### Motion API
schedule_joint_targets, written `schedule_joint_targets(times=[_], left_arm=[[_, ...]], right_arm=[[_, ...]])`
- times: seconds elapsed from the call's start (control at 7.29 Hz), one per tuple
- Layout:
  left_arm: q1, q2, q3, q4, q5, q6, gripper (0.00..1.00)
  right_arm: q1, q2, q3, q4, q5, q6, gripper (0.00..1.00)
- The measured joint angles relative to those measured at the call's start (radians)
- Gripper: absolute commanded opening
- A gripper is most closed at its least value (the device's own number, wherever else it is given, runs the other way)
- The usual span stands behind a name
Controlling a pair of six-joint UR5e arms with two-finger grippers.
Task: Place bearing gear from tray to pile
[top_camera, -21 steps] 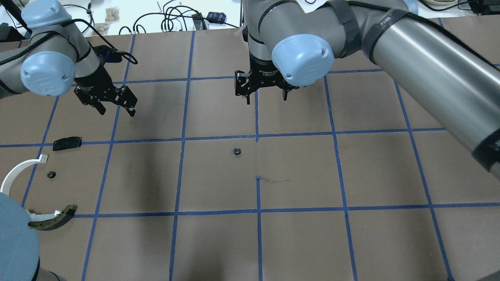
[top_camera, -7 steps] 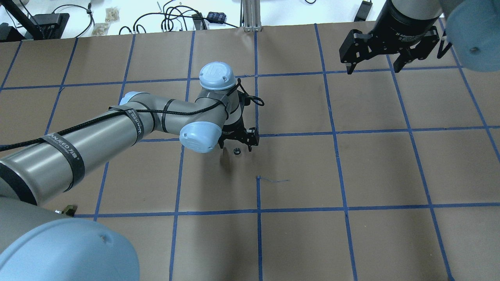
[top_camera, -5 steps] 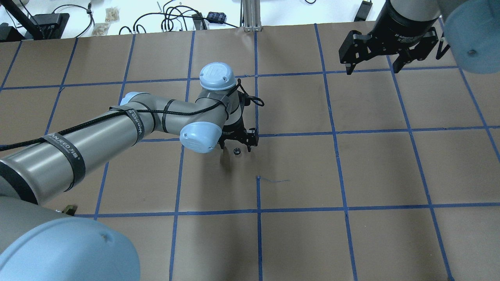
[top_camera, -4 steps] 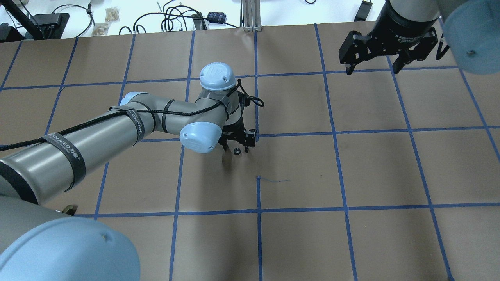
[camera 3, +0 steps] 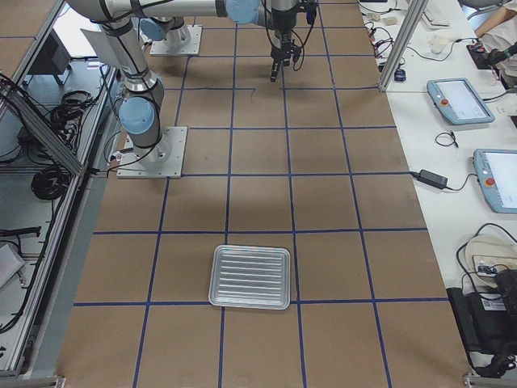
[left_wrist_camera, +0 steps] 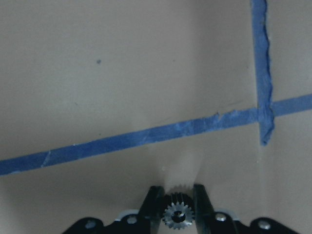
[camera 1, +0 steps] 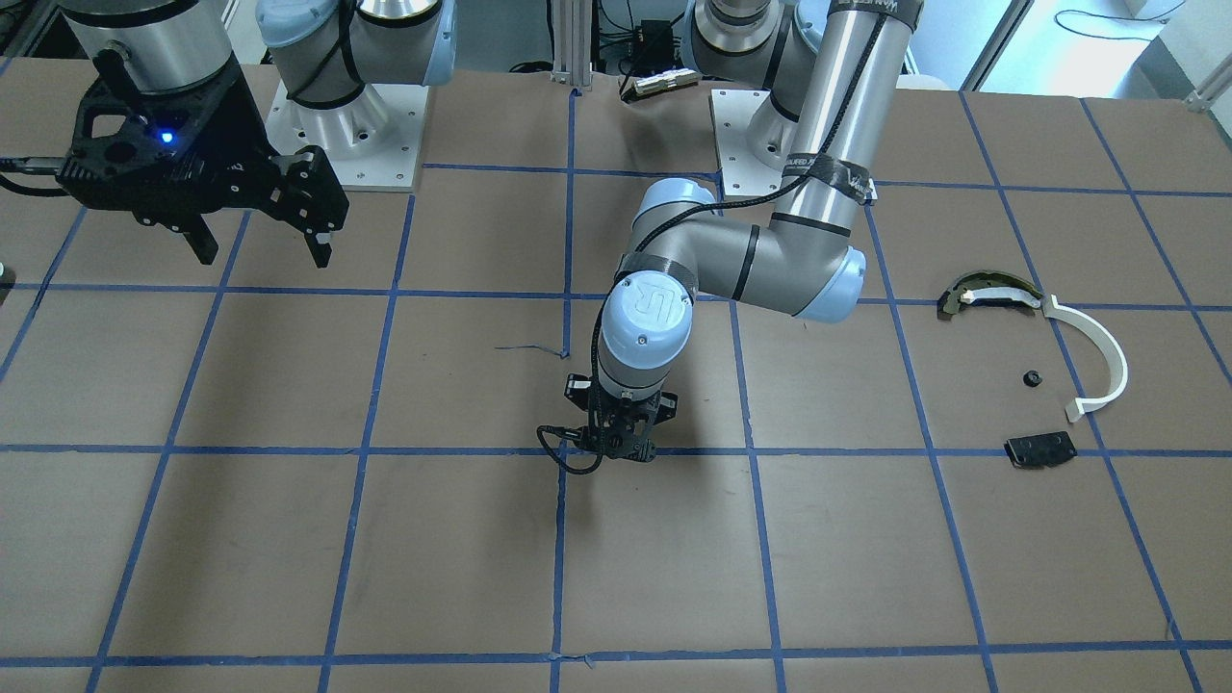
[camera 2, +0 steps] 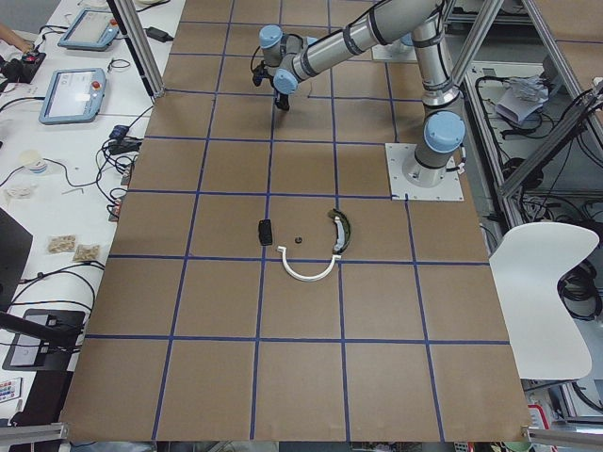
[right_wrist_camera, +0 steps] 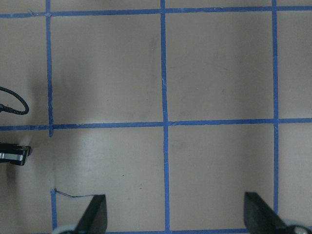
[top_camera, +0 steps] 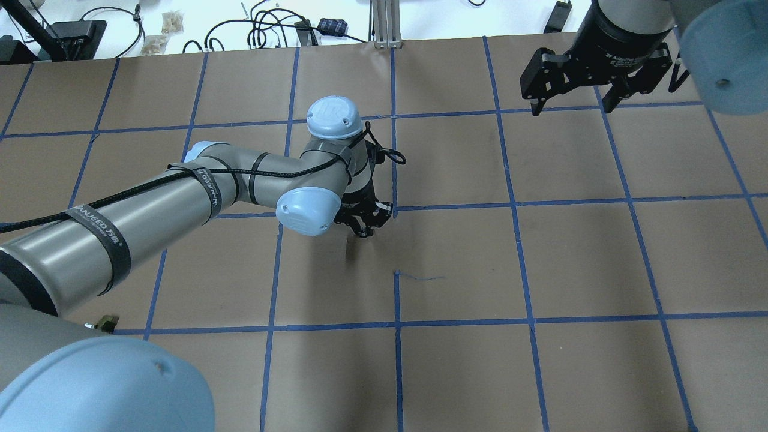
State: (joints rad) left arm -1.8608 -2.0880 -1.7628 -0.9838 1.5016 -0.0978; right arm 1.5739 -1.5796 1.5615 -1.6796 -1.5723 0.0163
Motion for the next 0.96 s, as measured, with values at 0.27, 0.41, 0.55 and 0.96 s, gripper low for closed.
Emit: schedule_joint_targets(times=[0.27,0.41,0.55,0.96], left_arm=[[0.005,0.01,0.008,-0.005,0.002,0.003,0.0],[0.021,0.021,0.016,-0.018,0.003,0.008,0.0],[0.061,0.031,0.03,-0.035,0.002,0.017,0.0],[0.296,0.072,0.077,-0.121,0.001,0.202,0.0]], right_arm=[[0.0,0.0,0.0,-0.001,0.001,-0.002,1.0],[0.0,0.0,0.0,-0.002,0.001,-0.004,1.0],[0.0,0.0,0.0,-0.004,0.001,-0.005,1.0],[0.0,0.0,0.0,-0.004,0.0,-0.002,1.0]])
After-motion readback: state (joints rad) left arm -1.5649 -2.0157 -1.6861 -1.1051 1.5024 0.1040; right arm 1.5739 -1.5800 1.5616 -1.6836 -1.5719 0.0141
